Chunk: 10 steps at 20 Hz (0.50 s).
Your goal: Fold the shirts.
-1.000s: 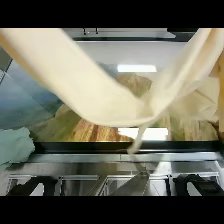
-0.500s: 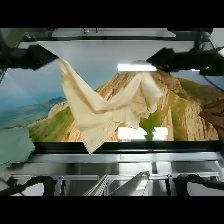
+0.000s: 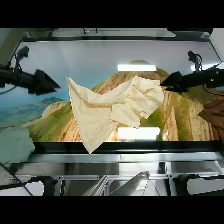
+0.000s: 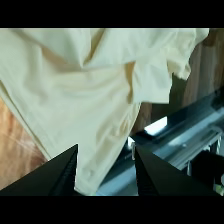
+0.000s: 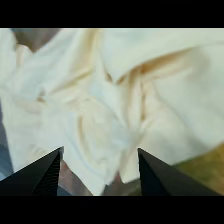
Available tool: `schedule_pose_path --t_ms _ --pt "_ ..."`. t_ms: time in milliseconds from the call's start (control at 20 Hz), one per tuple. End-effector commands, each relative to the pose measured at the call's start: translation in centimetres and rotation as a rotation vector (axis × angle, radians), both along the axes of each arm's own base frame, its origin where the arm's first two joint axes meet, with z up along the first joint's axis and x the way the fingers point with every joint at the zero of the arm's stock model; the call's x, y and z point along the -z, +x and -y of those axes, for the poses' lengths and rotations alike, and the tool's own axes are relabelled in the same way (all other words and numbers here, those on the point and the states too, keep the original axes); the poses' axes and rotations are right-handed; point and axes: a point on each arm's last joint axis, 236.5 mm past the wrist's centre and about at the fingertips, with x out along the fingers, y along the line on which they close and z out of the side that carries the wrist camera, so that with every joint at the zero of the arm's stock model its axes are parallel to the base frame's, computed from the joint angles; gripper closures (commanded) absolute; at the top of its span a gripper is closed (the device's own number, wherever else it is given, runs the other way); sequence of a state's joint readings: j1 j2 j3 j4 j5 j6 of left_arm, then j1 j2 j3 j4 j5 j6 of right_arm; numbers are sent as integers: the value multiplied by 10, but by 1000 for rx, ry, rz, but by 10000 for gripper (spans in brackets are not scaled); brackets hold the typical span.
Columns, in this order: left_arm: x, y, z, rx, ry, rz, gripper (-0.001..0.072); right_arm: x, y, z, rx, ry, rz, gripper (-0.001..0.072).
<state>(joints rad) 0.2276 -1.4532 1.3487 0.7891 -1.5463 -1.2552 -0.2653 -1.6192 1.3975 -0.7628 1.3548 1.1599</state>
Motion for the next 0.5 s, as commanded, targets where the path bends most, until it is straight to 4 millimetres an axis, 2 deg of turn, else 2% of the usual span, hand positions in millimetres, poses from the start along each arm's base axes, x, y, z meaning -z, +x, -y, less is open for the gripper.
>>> schedule_pose_path --t_ms 0,50,100,150,300,450 --pt "39 -86 24 -1 30 -141 341 38 -24 72 60 -234 -127 190" --pt "51 -102 32 -29 39 -142 341 43 -18 85 103 -262 -118 196" --pt "64 -115 38 -65 53 -141 341 47 -10 92 138 -262 -105 259" --pt "75 -127 43 -95 64 -141 342 52 -6 94 155 -249 -103 290" --pt "104 -157 57 -174 87 -172 341 68 5 70 164 -118 -132 288" --pt "121 -181 70 -201 101 -194 341 69 16 44 141 -3 -104 288"
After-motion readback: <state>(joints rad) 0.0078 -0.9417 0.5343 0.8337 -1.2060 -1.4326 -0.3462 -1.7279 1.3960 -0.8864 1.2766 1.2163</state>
